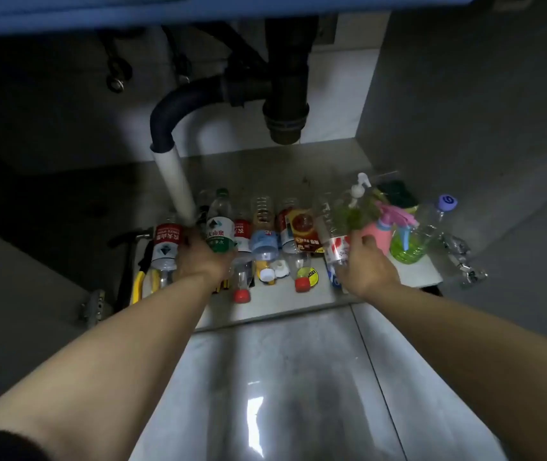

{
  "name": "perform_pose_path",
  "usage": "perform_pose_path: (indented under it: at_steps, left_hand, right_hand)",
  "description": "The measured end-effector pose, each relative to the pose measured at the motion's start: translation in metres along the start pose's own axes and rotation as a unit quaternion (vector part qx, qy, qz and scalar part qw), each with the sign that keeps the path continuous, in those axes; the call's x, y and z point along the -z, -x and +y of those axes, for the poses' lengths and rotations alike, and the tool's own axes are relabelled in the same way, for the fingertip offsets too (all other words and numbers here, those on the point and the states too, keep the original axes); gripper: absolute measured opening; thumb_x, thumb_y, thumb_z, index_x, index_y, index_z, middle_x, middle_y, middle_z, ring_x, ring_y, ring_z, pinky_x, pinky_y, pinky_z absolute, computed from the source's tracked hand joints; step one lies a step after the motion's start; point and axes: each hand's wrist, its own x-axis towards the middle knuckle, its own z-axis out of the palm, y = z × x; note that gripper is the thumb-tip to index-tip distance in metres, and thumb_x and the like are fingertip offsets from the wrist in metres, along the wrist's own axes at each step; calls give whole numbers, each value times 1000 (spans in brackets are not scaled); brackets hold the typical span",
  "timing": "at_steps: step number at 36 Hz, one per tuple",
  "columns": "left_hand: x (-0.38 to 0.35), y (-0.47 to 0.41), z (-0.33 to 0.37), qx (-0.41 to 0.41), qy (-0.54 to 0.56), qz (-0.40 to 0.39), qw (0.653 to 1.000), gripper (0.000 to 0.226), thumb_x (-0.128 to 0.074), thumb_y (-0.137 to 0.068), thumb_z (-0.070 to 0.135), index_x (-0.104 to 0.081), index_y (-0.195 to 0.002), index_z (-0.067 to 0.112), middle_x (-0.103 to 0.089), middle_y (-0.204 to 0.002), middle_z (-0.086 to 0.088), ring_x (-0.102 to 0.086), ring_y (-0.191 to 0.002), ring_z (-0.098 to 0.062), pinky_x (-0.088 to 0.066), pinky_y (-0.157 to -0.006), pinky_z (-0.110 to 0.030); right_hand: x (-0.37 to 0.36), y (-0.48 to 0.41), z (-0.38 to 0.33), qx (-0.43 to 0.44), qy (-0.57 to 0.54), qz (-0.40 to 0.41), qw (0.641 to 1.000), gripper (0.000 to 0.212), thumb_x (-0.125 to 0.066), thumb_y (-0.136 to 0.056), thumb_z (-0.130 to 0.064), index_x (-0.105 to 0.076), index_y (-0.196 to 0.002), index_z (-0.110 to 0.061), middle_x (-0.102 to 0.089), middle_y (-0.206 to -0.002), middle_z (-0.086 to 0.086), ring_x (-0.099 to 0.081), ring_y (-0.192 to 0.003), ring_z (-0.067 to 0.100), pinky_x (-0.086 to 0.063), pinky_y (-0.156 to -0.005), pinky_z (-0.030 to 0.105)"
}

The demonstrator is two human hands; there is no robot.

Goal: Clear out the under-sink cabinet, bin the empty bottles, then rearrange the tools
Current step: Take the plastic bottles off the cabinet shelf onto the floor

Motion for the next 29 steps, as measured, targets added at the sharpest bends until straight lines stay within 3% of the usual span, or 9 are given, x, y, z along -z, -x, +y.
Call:
perform_pose_path:
  at_steps: [4,10,14,17,19,21,22,26,29]
  left_hand:
    - [-4,-12,-3,15,-15,12,1000,74,-73,-83,52,-37,-144,27,-59,-132,-11,-58,-121,-38,-50,-101,-52]
    - [-5,-17,-12,16,-11,19,1000,63,-73,-84,53,-54,-134,21,-67,-124,-11,-64,-112,-35,-55,-92,-43]
    - [3,-7,-15,26,71,26,997,55,-78,-81,45,-61,-126,18,-69,-120,-10,-66,-106,-33,-53,-87,-37]
    - [8,5,-17,39,129,13,991,55,-80,-81,37,-61,-127,15,-70,-116,-10,-67,-102,-32,-58,-89,-45]
    - [11,16,-18,32,161,14,986,52,-79,-82,35,-62,-127,15,-71,-113,-7,-68,-92,-25,-60,-75,-37]
    - [13,29,-16,26,205,9,978,48,-79,-84,31,-62,-126,16,-71,-109,-4,-67,-82,-14,-53,-55,-25]
    - [14,35,-14,30,229,1,973,49,-80,-84,31,-61,-128,17,-71,-107,-2,-67,-80,-11,-53,-54,-23]
    - [18,56,-10,62,296,-49,952,65,-84,-81,29,-55,-138,16,-72,-107,-2,-74,-89,-18,-62,-84,-39]
    - [16,71,-6,67,330,-93,937,64,-84,-82,24,-53,-137,16,-75,-108,-6,-77,-87,-20,-64,-77,-41]
  right_hand:
    - [-8,-19,-10,-31,59,0,998,63,-65,-91,-36,-29,-138,-15,-51,-127,16,-64,-99,38,-54,-73,43]
    - [-28,-33,-17,-62,98,12,993,66,-60,-95,-19,-24,-149,-6,-51,-131,22,-65,-100,36,-55,-73,42]
    - [-25,-35,-16,-92,59,7,994,61,-67,-92,-25,-36,-138,0,-49,-131,22,-65,-103,35,-54,-79,40]
    - [-22,-37,-14,-85,58,-21,994,54,-66,-92,-30,-49,-134,-1,-47,-133,22,-64,-104,34,-54,-80,37]
    - [-24,-37,-13,-85,43,-17,995,43,-65,-93,-29,-57,-128,-6,-50,-131,19,-64,-103,32,-51,-76,34]
    - [-28,-37,-11,-88,16,-7,996,47,-66,-92,-28,-52,-130,-6,-56,-125,17,-65,-104,32,-49,-75,34]
    - [-30,-36,-10,-87,2,-3,996,52,-67,-91,-27,-47,-134,-7,-59,-123,16,-65,-105,34,-49,-74,34]
    - [-34,-26,-9,-82,-58,26,995,64,-74,-85,-30,-38,-134,-10,-62,-117,16,-65,-101,37,-48,-72,37]
    - [-29,-9,-8,-91,-99,55,989,63,-75,-82,-38,-39,-126,-11,-59,-113,15,-64,-97,39,-47,-68,37]
